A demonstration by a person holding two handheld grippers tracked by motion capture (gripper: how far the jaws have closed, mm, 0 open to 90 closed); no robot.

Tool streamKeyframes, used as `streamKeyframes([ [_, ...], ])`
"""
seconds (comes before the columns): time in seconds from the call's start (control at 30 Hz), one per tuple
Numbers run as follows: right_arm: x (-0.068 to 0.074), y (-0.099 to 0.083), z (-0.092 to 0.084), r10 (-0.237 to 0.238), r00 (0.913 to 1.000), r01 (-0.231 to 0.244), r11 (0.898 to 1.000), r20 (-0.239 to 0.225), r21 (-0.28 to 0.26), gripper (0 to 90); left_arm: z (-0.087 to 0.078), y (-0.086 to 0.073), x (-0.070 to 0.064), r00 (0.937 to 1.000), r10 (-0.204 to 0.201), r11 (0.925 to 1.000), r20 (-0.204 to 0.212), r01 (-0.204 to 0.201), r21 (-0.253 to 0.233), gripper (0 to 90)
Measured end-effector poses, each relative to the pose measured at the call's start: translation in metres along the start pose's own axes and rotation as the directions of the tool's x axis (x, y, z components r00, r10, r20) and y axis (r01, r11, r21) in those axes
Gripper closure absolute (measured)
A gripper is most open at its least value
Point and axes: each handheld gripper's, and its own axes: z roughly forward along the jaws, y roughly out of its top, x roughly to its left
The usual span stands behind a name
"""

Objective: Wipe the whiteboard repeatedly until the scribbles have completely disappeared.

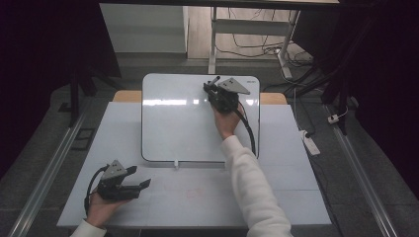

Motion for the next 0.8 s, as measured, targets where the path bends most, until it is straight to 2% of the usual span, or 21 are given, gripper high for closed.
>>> streamKeyframes([
  [0.1,0.000,-0.004,-0.005,-0.008,0.9999,0.008,1.000,-0.015,0.004,77.6,0.002,0.001,0.000,1.0000,0.002,1.0000,0.000,-0.002,0.008,26.2],
  [0.2,0.007,-0.010,-0.005,-0.044,0.9962,0.046,0.999,-0.076,0.028,77.7,0.002,0.001,-0.002,1.0000,0.005,1.0000,0.000,-0.005,0.008,26.2],
  [0.27,0.005,-0.009,-0.008,-0.052,0.9953,0.055,0.998,-0.081,0.040,77.7,0.002,0.001,-0.002,1.0000,0.005,1.0000,-0.002,-0.005,0.006,26.2],
  [0.33,-0.003,-0.007,-0.013,-0.050,0.9983,0.051,0.998,-0.031,0.041,77.6,0.001,0.001,-0.001,1.0000,0.000,1.0000,-0.003,0.000,0.005,26.2],
  [0.37,-0.010,-0.007,-0.016,-0.032,0.9994,0.032,0.999,-0.017,0.039,77.6,0.001,0.001,-0.001,1.0000,-0.003,1.0000,-0.003,0.003,0.004,26.2],
  [0.43,-0.019,-0.006,-0.023,-0.008,1.0000,0.008,0.999,-0.004,0.040,77.6,0.002,0.001,0.000,1.0000,-0.005,1.0000,-0.003,0.005,0.006,26.2],
  [0.53,-0.024,-0.008,-0.036,-0.022,0.9998,0.022,0.998,-0.002,0.062,77.6,0.003,0.001,0.001,1.0000,-0.003,1.0000,-0.006,0.003,0.006,26.2],
  [0.67,-0.025,-0.015,-0.060,0.006,0.9977,-0.001,0.997,-0.068,0.076,77.6,0.002,0.000,0.001,0.9999,-0.007,1.0000,-0.012,0.007,0.002,26.2],
  [0.8,-0.019,-0.023,-0.085,0.006,0.9892,0.010,0.994,-0.147,0.110,77.6,0.003,0.001,0.002,0.9997,-0.011,0.9999,-0.022,0.011,-0.005,26.3],
])
